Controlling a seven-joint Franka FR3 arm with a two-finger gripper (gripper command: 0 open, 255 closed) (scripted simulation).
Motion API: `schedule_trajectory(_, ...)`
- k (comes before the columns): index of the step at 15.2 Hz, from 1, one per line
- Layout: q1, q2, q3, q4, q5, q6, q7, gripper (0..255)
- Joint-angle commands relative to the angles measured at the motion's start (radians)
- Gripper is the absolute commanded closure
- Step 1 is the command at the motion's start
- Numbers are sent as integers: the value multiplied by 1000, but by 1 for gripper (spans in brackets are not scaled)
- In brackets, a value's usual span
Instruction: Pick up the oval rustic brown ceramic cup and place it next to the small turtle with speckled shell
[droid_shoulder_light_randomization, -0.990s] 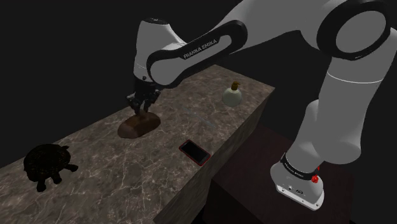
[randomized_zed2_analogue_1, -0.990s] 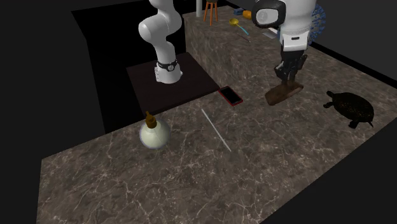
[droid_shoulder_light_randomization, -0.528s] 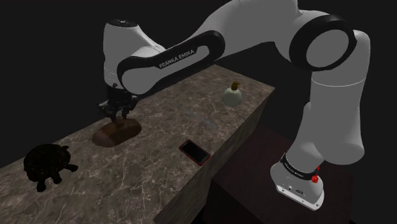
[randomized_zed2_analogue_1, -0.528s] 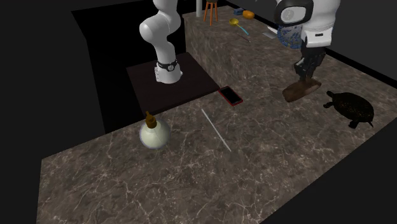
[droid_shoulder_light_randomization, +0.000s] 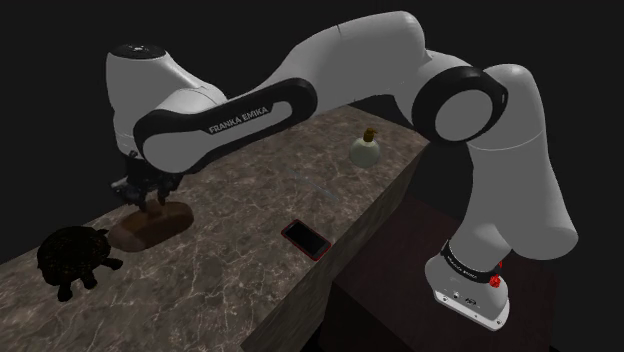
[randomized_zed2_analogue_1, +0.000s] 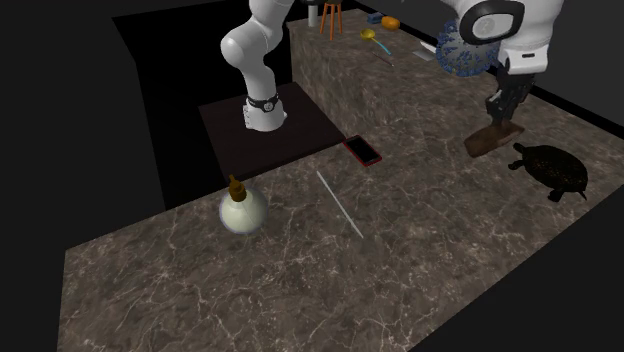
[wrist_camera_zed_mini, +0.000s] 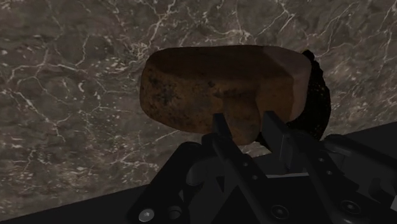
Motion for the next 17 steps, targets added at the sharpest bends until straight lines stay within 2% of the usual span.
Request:
schedule_trajectory(1,2,12,-1,-3,-2,17,3,255)
schedule_trajectory(17,5,96,-11,-83,-15,181,11,255)
